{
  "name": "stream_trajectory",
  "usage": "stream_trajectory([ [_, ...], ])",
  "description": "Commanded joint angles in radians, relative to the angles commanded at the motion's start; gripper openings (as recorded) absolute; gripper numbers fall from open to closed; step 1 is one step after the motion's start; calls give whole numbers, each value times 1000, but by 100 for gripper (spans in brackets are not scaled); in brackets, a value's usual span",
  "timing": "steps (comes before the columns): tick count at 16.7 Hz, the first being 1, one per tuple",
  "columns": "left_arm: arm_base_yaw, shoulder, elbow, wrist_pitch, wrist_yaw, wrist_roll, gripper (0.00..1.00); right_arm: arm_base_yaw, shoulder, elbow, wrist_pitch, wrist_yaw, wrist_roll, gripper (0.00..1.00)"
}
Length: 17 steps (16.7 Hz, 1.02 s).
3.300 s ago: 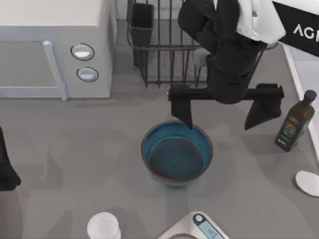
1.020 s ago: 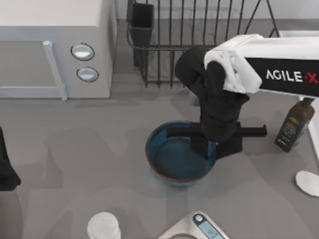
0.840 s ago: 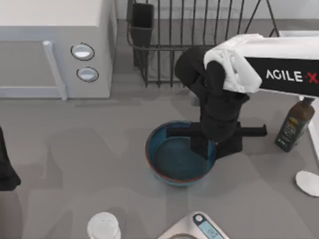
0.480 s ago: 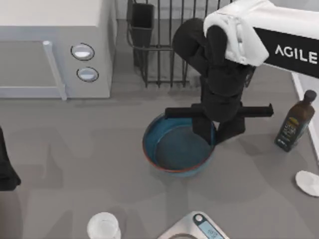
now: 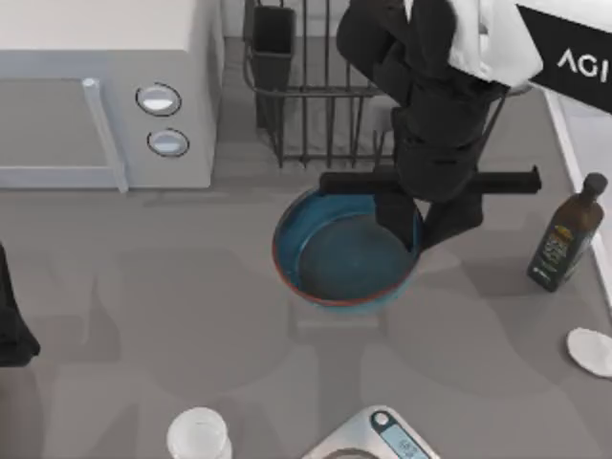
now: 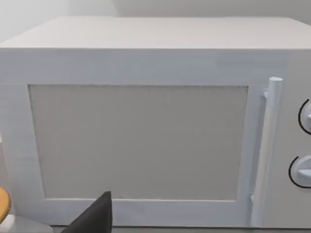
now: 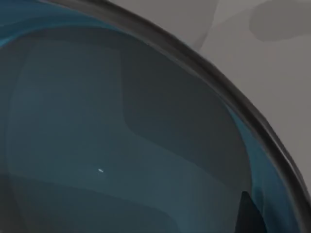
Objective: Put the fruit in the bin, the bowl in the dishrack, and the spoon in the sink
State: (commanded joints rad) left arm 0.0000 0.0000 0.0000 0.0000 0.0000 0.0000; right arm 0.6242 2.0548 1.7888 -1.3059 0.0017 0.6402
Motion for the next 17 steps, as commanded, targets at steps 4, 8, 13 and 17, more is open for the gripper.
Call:
stream_trajectory([
  [4, 0, 0, 0, 0, 0, 0, 100, 28, -14, -13, 52, 51, -32, 0],
  [8, 0, 0, 0, 0, 0, 0, 100, 103, -104, -53, 247, 216, -129, 0],
  [13, 0, 0, 0, 0, 0, 0, 100, 211, -270, -144, 605, 515, -288, 0],
  [17, 0, 0, 0, 0, 0, 0, 100, 305, -417, -232, 908, 763, -431, 0],
])
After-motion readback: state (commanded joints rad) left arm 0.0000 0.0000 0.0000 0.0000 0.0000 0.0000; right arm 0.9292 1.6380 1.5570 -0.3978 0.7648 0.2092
